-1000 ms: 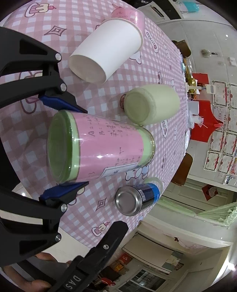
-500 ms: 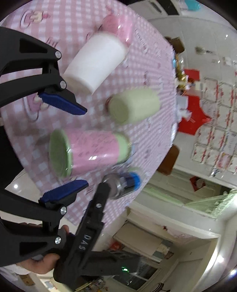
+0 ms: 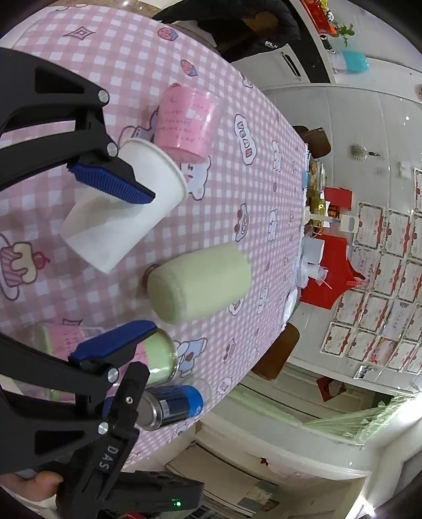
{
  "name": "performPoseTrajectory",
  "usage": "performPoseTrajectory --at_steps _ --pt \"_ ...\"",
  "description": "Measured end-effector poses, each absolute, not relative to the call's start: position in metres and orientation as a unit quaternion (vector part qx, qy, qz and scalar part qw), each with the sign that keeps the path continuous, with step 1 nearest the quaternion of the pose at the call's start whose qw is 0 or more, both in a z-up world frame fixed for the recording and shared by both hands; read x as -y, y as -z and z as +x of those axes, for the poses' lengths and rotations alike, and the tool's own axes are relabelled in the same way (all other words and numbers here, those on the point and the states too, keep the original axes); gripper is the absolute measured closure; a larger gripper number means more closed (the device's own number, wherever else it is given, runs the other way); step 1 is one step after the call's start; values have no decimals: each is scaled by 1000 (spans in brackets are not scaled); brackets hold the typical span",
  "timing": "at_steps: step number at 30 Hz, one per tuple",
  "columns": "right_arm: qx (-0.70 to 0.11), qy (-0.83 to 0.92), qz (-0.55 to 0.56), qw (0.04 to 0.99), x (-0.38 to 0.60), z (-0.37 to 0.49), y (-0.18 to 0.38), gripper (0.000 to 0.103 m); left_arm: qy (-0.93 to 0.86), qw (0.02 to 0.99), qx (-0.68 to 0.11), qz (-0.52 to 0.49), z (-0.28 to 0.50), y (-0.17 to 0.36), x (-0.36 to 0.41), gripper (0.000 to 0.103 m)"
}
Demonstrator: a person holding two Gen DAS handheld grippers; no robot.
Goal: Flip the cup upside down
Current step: 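Close the right gripper around the jar's body, then lift the jar with the right gripper and rotate it upright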
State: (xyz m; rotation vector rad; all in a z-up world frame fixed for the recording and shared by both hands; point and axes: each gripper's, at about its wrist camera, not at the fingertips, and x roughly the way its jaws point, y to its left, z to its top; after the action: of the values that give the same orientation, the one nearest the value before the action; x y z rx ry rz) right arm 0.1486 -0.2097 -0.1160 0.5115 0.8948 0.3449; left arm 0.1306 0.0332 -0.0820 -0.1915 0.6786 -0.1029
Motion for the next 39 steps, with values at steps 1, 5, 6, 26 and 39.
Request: performPoseTrajectory --at_steps 1,5,6,26,39 --pt "-431 -170 247 851 209 152 118 8 48 938 -331 -91 131 82 -33 30" --pt "-452 -206 269 825 206 164 126 8 55 939 -326 -93 137 81 -33 30" --pt "-450 -205 267 827 206 164 126 8 56 939 -326 -92 138 81 -33 30" --pt "-337 -194 123 913 202 121 73 32 52 952 -279 -114 114 78 -27 30" --pt "-225 -110 -32 968 188 106 67 34 44 963 -255 -75 100 67 -5 30"
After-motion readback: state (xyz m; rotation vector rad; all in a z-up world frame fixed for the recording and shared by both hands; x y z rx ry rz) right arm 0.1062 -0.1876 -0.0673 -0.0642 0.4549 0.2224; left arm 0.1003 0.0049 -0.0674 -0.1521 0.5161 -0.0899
